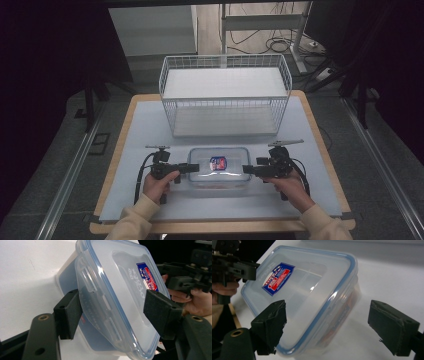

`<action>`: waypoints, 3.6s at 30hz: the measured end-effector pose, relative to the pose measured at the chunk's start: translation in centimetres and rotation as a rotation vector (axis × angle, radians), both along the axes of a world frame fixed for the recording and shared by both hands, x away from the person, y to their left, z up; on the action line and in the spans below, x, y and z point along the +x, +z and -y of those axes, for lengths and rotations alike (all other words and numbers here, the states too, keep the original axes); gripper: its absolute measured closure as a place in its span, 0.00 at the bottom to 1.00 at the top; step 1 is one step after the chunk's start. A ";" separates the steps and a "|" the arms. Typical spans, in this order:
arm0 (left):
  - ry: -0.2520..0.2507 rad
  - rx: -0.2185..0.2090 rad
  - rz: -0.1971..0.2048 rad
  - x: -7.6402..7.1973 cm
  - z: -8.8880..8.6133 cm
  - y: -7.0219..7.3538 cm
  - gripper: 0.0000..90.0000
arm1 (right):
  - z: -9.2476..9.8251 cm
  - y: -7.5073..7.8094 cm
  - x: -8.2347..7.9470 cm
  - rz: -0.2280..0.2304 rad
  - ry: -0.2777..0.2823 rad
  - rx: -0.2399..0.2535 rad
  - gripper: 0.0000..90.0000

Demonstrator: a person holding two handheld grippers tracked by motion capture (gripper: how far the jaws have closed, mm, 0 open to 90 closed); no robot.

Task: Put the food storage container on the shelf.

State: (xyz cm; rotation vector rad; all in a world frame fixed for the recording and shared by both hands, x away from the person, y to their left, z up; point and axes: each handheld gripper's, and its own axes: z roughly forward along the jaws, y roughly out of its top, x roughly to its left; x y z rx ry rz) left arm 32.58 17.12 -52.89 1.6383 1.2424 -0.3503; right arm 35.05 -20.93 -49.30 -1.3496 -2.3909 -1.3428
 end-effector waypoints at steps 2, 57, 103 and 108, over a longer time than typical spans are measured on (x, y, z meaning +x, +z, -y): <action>0.000 0.002 0.000 0.0 0.0 0.0 0.35 | -0.2 -0.5 0.3 -0.043 0.002 0.013 0.18; 0.057 0.033 0.200 -4.2 0.4 1.9 0.51 | 1.9 -0.4 -1.5 -0.104 0.017 0.255 0.61; 0.058 0.015 0.368 -1.7 0.4 8.5 0.53 | 2.2 6.4 0.4 0.074 0.010 0.287 0.61; 0.065 0.010 0.383 -1.1 0.3 10.4 0.53 | 2.0 8.4 1.2 0.107 0.020 0.291 0.61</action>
